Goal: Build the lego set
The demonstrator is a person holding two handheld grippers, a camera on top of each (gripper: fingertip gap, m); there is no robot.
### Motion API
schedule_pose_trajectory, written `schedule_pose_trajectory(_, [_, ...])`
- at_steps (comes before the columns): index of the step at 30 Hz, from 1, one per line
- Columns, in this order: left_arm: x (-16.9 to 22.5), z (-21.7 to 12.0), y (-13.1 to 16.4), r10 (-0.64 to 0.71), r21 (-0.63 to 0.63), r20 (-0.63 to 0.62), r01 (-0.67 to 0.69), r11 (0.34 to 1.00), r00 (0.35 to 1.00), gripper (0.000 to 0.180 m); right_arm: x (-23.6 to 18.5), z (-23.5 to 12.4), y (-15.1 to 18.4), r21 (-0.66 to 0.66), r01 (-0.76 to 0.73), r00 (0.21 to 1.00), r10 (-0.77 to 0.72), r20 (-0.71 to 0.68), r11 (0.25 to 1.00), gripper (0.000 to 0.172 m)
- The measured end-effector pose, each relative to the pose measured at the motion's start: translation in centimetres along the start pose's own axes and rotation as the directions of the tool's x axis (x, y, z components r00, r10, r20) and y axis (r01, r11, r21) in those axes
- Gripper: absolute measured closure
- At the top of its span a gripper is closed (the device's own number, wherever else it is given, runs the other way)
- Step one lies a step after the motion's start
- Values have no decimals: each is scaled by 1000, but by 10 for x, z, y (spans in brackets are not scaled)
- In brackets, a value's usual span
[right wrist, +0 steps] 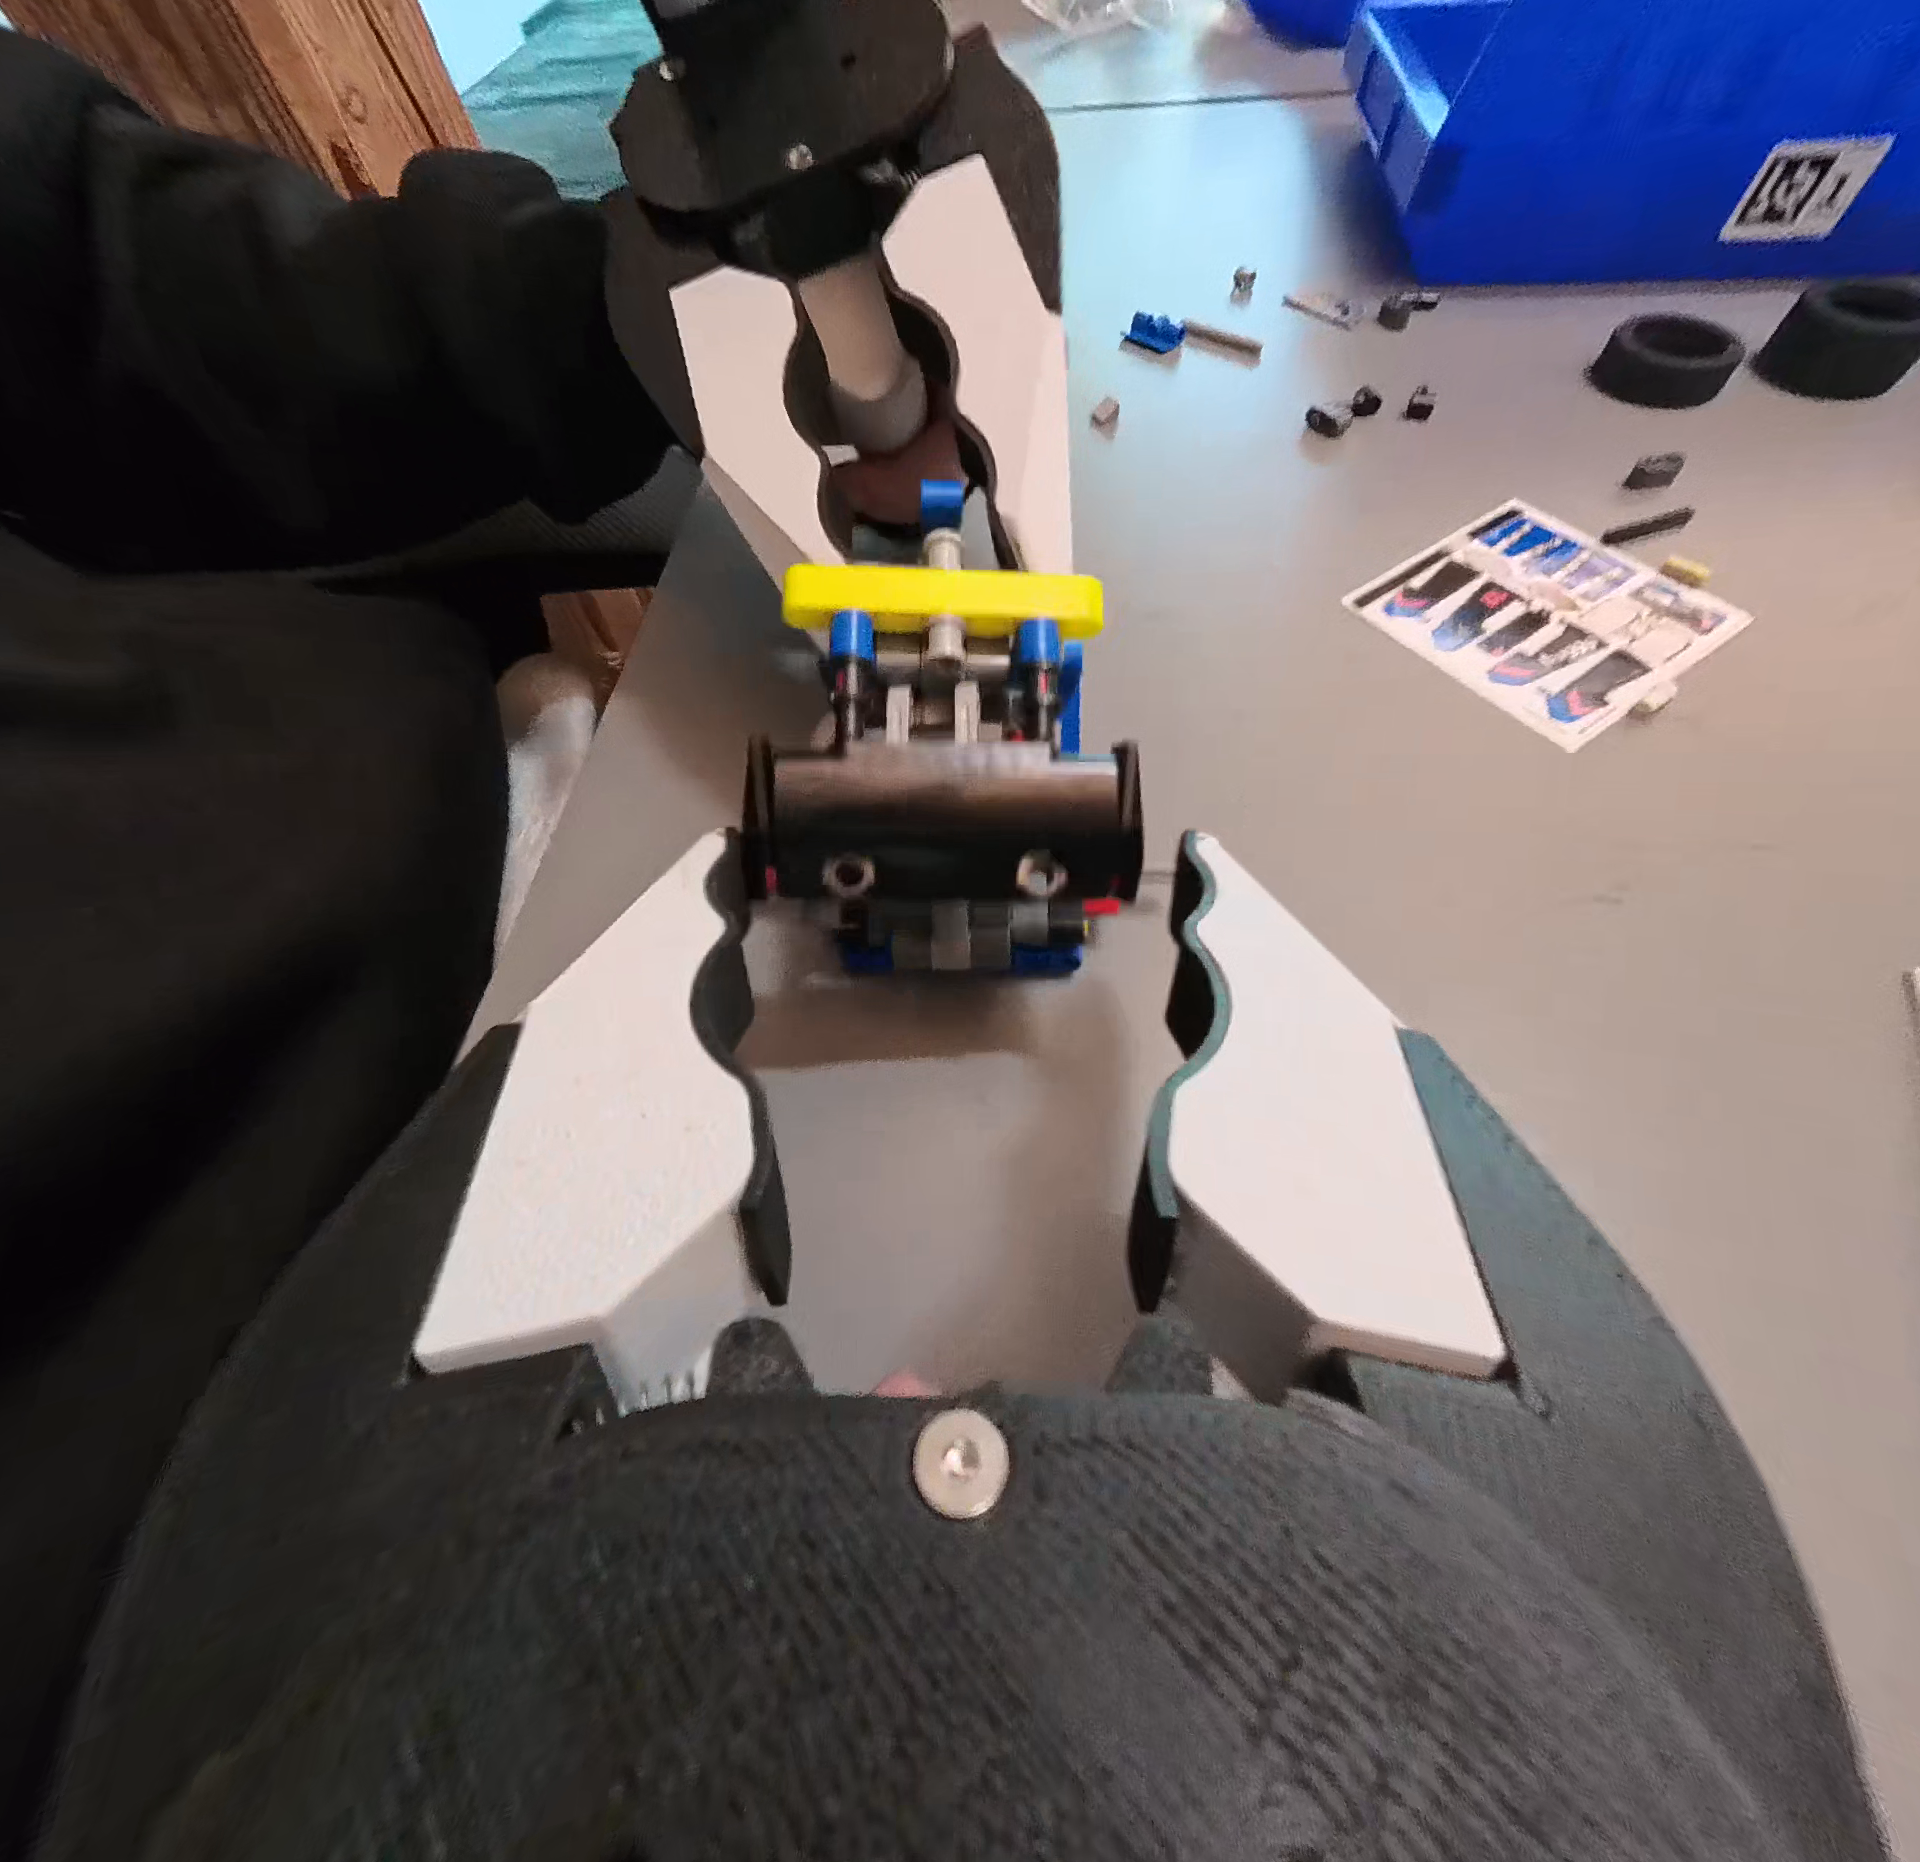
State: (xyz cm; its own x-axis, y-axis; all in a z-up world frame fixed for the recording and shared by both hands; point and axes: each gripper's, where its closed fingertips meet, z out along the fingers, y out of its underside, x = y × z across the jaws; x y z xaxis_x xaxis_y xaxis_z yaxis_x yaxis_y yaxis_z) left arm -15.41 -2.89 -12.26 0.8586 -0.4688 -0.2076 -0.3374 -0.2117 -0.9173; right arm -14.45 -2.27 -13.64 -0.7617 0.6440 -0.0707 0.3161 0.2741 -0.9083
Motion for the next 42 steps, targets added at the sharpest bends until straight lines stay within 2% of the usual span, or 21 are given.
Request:
schedule_pose_trajectory(1, [-2,-3,1,25,-11,22,-25,1000,999,156,0,-4,2,-3,-45,999,45,-1,999,97])
schedule_pose_trajectory(3, [-3,-6,-2,103,-33,56,-101,994,993,156,1,-12,9,-3,-246,969,246,6,969,99])
schedule_pose_trajectory(6, [-11,-9,-7,221,-105,110,-210,972,969,156,2,-13,10,51,-537,842,533,79,842,108])
schedule_pose_trajectory(9, [-16,-10,-14,310,-148,124,-292,945,942,156,1,-11,-6,155,-633,772,607,187,758,118])
schedule_pose_trajectory(12, [-20,-11,-16,378,-179,134,-352,919,916,156,13,-13,-12,234,-662,750,636,183,713,109])
schedule_pose_trajectory(15, [-22,-11,-15,409,-203,157,-376,904,899,156,25,-18,-19,316,-719,690,691,216,620,118])
schedule_pose_trajectory(16, [-22,-10,-15,418,-214,158,-382,899,895,156,28,-17,-17,319,-736,670,712,211,598,126])
schedule_pose_trajectory(17, [-22,-9,-15,426,-225,163,-387,894,890,156,29,-15,-14,312,-744,660,725,198,591,126])
schedule_pose_trajectory(19, [-23,-7,-17,457,-254,180,-408,877,871,156,28,-14,-15,310,-738,666,722,188,600,119])
schedule_pose_trajectory(22, [-24,-3,-17,516,-311,192,-447,839,835,156,27,-11,-13,308,-727,675,722,152,614,122])
schedule_pose_trajectory(24, [-24,1,-17,555,-342,196,-474,811,809,156,23,-11,-17,309,-727,679,712,182,613,141])
schedule_pose_trajectory(25, [-24,3,-18,574,-358,205,-485,797,792,156,26,-12,-19,330,-723,677,716,168,606,144])
schedule_pose_trajectory(28, [-27,7,-16,616,-402,218,-505,764,757,156,33,-15,-15,346,-699,690,718,96,626,145])
schedule_pose_trajectory(31, [-30,11,-17,621,-416,244,-498,761,745,156,37,-19,-14,363,-673,706,707,53,644,145])
schedule_pose_trajectory(36, [-33,13,-13,595,-435,259,-458,775,761,156,44,-19,-11,361,-624,742,670,-6,693,146])
schedule_pose_trajectory(38, [-28,14,-12,524,-400,242,-408,821,817,153,40,-19,-11,333,-622,756,655,17,709,145])
schedule_pose_trajectory(40, [-24,11,-15,439,-350,237,-345,871,867,143,36,-19,-11,310,-610,772,635,24,729,145])
schedule_pose_trajectory(42, [-17,8,-16,397,-329,205,-319,889,894,136,35,-19,-11,297,-592,786,618,5,750,145])
